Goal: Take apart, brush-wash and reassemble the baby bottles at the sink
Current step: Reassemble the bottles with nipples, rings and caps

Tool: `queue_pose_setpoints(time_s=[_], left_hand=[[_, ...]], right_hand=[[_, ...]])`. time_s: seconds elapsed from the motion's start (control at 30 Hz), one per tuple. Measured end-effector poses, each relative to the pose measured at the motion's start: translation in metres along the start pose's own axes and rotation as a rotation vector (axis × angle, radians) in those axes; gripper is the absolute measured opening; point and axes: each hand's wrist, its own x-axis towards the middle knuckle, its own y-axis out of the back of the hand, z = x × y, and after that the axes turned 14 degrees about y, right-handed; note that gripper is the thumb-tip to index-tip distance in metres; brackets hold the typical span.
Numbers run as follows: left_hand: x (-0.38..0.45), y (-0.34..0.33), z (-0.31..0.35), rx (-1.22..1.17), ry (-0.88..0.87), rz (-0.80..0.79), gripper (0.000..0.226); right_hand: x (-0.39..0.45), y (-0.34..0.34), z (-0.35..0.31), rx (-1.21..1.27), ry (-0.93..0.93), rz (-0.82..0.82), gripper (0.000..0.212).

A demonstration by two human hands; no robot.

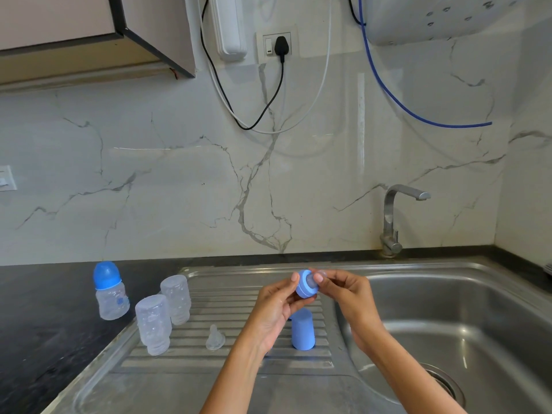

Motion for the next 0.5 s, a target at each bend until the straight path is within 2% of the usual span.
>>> queue_pose_setpoints(time_s=[0.17, 0.33, 0.5], left_hand=[[0.0003, -0.0001, -0.0001, -0.029, 0.0, 0.007, 0.036], [-0.0027, 0.0007, 0.0037, -0.064, -0.029, 0.009, 0.035], [-0.0045, -0.0008, 0.0045, -0.05, -0.032, 0.024, 0.036]], right_hand=[[-0.0013, 0.0001, 0.0041, 0.095, -0.072, 0.019, 0.019], [0.0019, 0.0037, -0.0019, 0.034, -0.021, -0.158, 0.033], [0.0031, 0.0066, -0.0054, -0.009, -0.001, -0.163, 0.027]])
